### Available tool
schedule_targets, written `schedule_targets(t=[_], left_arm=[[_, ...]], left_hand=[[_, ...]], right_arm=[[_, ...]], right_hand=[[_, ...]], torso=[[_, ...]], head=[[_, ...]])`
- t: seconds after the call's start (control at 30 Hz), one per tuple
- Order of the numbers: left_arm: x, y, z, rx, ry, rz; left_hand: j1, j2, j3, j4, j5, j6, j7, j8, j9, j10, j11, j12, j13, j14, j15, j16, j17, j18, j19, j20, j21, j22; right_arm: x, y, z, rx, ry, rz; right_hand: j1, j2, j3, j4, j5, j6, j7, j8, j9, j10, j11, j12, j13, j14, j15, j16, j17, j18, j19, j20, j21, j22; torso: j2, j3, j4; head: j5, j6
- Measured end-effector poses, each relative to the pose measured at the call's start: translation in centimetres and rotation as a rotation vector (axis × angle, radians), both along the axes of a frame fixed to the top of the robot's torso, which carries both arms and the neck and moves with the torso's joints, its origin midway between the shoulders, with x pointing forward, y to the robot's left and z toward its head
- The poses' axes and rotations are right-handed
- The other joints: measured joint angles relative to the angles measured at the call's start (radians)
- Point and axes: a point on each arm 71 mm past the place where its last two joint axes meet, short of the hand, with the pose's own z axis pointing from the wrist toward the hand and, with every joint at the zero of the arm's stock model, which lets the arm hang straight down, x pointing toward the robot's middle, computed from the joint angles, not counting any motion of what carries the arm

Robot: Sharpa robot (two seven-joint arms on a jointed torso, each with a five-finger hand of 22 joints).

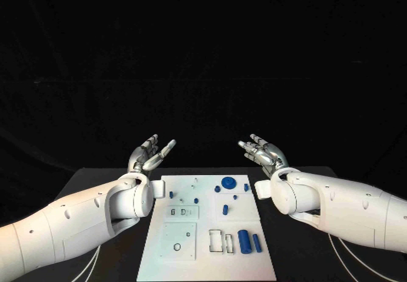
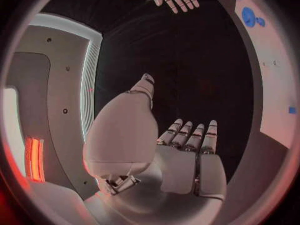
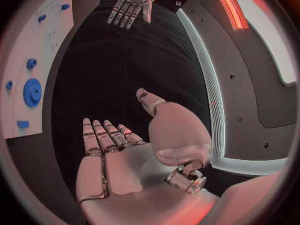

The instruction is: Assemble the parts on the task board

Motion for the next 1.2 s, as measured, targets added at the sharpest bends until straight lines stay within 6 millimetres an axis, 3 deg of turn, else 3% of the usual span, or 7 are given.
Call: schedule_targets(t=[0.17,0.3,0.37,0.4,0.57,0.9,1.2], left_arm=[[0.0,-0.1,0.0,-0.013,-0.003,-0.012],[0.0,-0.1,0.0,-0.02,-0.005,-0.02],[-0.2,0.0,0.2,-0.025,-0.006,-0.025],[-0.5,0.2,0.6,-0.032,-0.011,-0.037],[-0.8,1.7,1.6,-0.032,-0.034,-0.041],[-1.7,1.1,3.3,-0.048,-0.069,-0.11],[-3.5,0.4,5.3,-0.074,-0.096,-0.193]], left_hand=[[0.046,0.022,0.03,0.01,0.0,0.034,0.004,0.01,0.007,0.03,0.033,0.005,0.005,0.024,0.018,0.01,0.008,0.0,0.004,0.012,0.007,0.004],[0.062,0.047,0.054,0.006,0.0,0.099,0.008,0.029,0.018,0.104,0.056,0.019,0.012,0.11,0.036,0.036,0.024,0.0,0.044,0.016,0.023,0.012],[0.078,0.065,0.073,-0.003,0.0,0.204,0.013,0.062,0.039,0.223,0.078,0.05,0.027,0.226,0.025,0.077,0.048,0.02,0.139,0.013,0.056,0.031],[0.089,0.075,0.084,-0.009,0.0,0.301,0.019,0.095,0.057,0.349,0.084,0.082,0.041,0.366,0.009,0.129,0.076,0.047,0.279,0.012,0.108,0.059],[0.104,0.086,0.116,-0.03,0.0,0.567,0.058,0.185,0.107,0.684,0.051,0.162,0.06,0.659,-0.047,0.244,0.132,0.102,0.503,0.008,0.208,0.098],[0.119,0.07,0.184,-0.038,0.0,0.646,0.086,0.198,0.114,0.837,0.007,0.157,0.044,0.821,-0.099,0.293,0.17,0.117,0.621,-0.014,0.267,0.111],[0.123,0.056,0.202,-0.041,0.0,0.653,0.086,0.194,0.113,0.844,0.008,0.142,0.043,0.835,-0.103,0.297,0.179,0.117,0.634,-0.019,0.274,0.11]], right_arm=[[0.9,0.0,0.3,0.006,0.013,0.076],[1.3,0.2,0.4,0.013,0.027,0.134],[1.4,0.1,0.7,-0.005,0.017,0.157],[1.5,-0.3,1.1,-0.052,-0.018,0.164],[2.3,-2.2,3.3,-0.286,-0.196,0.167],[2.3,-1.6,4.6,-0.54,-0.342,0.255],[2.2,-0.5,5.7,-0.8,-0.428,0.336]], right_hand=[[0.052,-0.003,0.027,-0.028,0.0,0.056,0.004,0.019,0.011,0.062,0.001,0.016,0.008,0.062,0.002,0.021,0.011,0.015,0.029,0.01,0.018,0.008],[0.102,-0.011,0.049,-0.073,0.012,0.183,0.012,0.062,0.037,0.231,-0.01,0.059,0.028,0.233,-0.017,0.076,0.041,0.037,0.137,0.008,0.071,0.033],[0.126,-0.019,0.069,-0.097,0.016,0.285,0.019,0.097,0.058,0.354,-0.02,0.089,0.04,0.351,-0.033,0.116,0.062,0.051,0.225,0.008,0.116,0.054],[0.134,-0.026,0.079,-0.107,0.019,0.333,0.023,0.112,0.067,0.406,-0.025,0.099,0.042,0.399,-0.041,0.132,0.069,0.062,0.26,0.008,0.134,0.062],[0.155,-0.047,0.127,-0.154,0.019,0.531,0.045,0.171,0.101,0.606,-0.053,0.116,0.042,0.585,-0.078,0.19,0.094,0.086,0.392,0.004,0.211,0.095],[0.157,-0.084,0.183,-0.183,0.038,0.717,0.08,0.212,0.127,0.825,-0.095,0.098,0.04,0.8,-0.131,0.247,0.116,0.116,0.532,-0.025,0.323,0.146],[0.154,-0.116,0.162,-0.186,0.068,0.782,0.088,0.224,0.139,0.944,-0.132,0.08,0.045,0.973,-0.185,0.321,0.171,0.117,0.63,-0.072,0.445,0.212]], torso=[[0.0,0.0001,0.0],[0.0,0.0001,0.0],[0.001,-0.0001,0.0004],[0.005,-0.0001,0.0018],[0.029,-0.0035,0.0134],[0.062,-0.0093,0.0257],[0.102,-0.0162,0.0384]], head=[[0.0,0.0],[0.0,0.0],[-0.001,0.0],[-0.005,-0.001],[-0.016,-0.004],[-0.028,-0.004],[-0.046,-0.002]])
